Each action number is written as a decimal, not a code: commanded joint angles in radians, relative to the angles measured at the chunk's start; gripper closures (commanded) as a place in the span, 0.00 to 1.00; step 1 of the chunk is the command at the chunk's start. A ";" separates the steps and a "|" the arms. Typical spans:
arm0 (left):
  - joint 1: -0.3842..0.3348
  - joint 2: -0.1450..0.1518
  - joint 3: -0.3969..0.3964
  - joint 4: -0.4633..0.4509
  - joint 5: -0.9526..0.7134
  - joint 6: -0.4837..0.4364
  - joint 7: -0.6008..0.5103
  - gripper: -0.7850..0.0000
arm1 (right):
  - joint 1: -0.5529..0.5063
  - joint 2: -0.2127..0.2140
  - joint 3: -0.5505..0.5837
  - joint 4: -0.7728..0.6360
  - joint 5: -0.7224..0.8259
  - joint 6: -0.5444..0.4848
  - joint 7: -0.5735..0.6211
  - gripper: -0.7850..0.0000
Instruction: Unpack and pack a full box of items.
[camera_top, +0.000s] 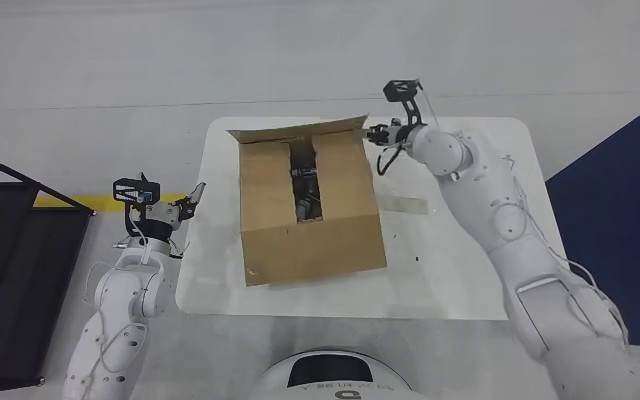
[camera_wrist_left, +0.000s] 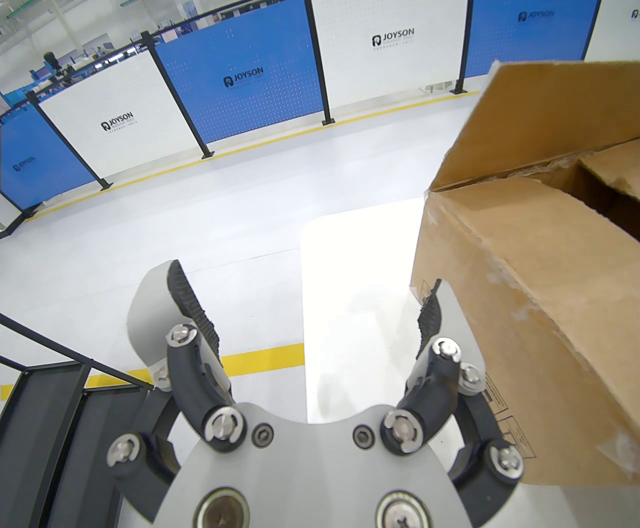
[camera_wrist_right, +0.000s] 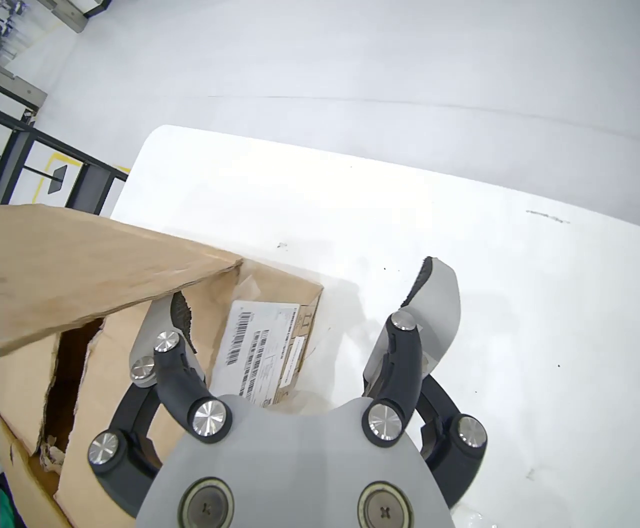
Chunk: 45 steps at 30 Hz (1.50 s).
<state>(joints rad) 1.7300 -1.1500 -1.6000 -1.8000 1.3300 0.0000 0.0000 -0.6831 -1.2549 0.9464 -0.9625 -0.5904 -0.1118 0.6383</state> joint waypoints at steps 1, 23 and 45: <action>0.000 0.000 0.000 0.000 0.000 0.000 0.000 0.00 | 0.025 -0.013 -0.017 0.053 0.022 -0.015 -0.010 0.52; 0.000 0.000 0.000 0.000 0.000 0.000 0.000 0.00 | 0.122 -0.060 -0.023 0.196 0.143 -0.056 0.018 0.57; 0.000 0.000 0.000 0.000 0.000 0.000 0.000 0.00 | 0.115 -0.054 0.032 0.187 0.233 -0.278 0.008 0.22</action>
<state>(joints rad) 1.7300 -1.1500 -1.6000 -1.8000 1.3300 0.0000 0.0000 -0.5682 -1.3093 0.9779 -0.7759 -0.3579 -0.3893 0.6464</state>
